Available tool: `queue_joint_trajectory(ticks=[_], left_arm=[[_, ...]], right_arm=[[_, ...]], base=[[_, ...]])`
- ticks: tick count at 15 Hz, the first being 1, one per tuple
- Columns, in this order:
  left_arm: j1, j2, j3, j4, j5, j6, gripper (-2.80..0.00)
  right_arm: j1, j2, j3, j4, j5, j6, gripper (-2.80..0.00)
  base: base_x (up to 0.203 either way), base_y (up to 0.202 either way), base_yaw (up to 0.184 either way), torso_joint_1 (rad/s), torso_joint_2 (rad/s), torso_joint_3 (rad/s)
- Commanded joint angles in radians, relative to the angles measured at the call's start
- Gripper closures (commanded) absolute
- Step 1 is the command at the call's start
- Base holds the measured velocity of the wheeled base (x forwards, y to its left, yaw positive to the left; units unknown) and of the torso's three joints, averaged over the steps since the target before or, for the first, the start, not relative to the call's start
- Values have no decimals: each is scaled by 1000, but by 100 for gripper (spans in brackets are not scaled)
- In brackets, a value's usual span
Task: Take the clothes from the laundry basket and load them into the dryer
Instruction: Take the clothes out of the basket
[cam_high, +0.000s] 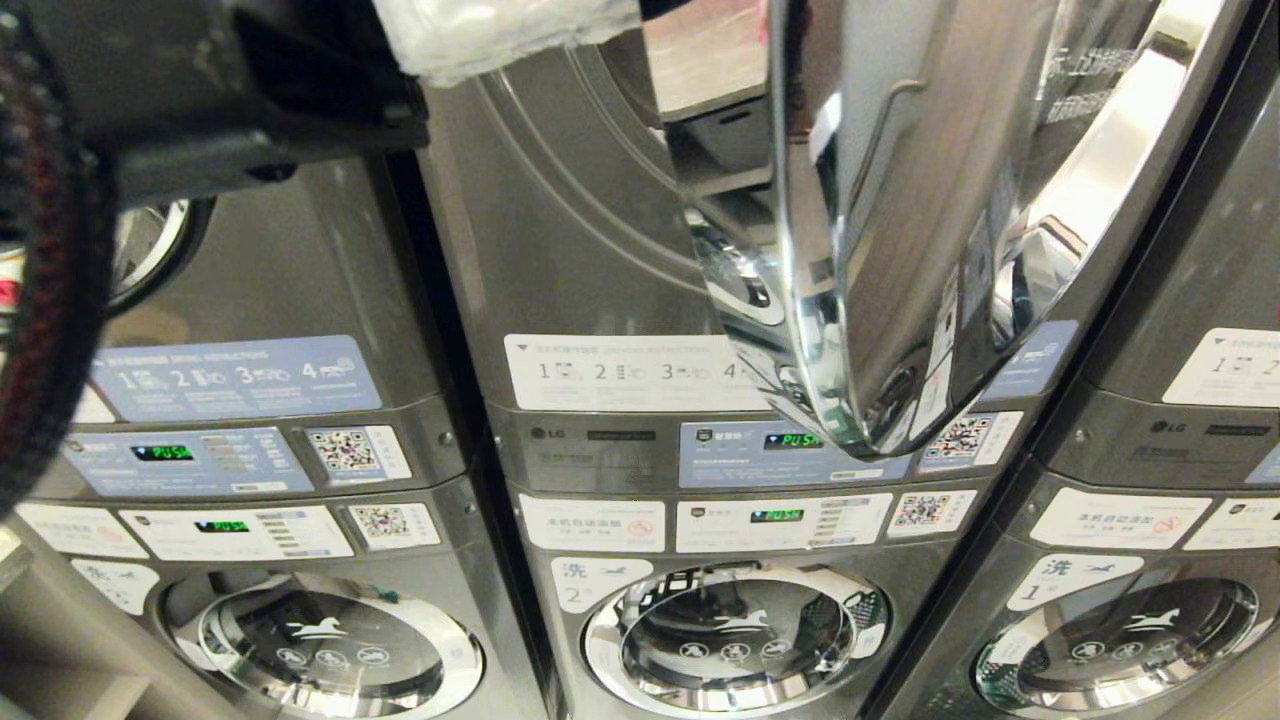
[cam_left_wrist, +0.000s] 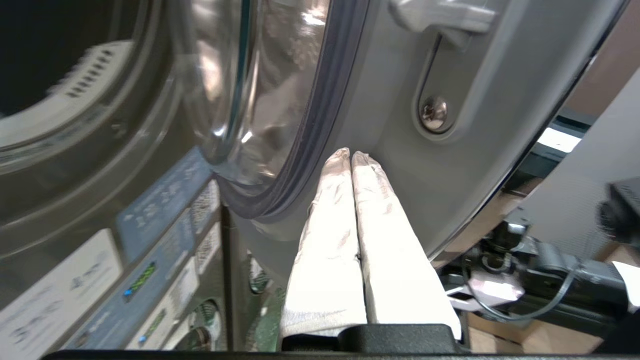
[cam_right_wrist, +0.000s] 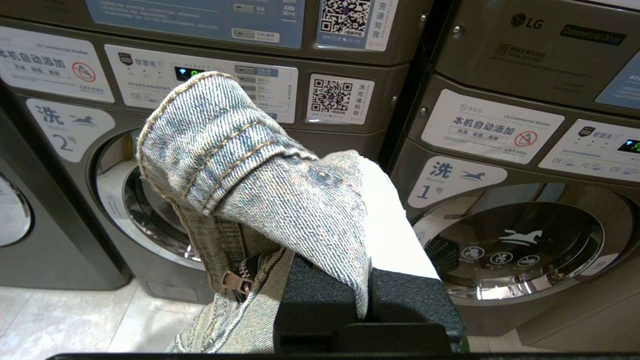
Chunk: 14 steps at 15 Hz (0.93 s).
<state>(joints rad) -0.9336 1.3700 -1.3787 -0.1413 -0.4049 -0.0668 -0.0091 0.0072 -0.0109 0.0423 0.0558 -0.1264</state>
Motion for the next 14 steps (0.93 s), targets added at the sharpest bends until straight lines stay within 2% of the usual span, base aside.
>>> queue_joint_trajectory(ticks=[1, 6, 8, 14], left_arm=[[-22, 5, 0, -1, -2, -1, 0], [-102, 35, -3, -3, -2, 4, 0], [-121, 53, -6, -4, -3, 27, 0], [-166, 83, -22, -8, -2, 30, 0]], right_arm=[[0, 2, -1, 2, 1, -1, 0], [0, 0, -1, 1, 1, -1, 0], [0, -4, -1, 1, 1, 1, 0], [0, -6, -1, 1, 1, 1, 0]], base=[[0, 0, 0, 0, 0, 0], [0, 0, 0, 0, 0, 0], [0, 0, 0, 0, 0, 0], [0, 0, 0, 0, 0, 0]])
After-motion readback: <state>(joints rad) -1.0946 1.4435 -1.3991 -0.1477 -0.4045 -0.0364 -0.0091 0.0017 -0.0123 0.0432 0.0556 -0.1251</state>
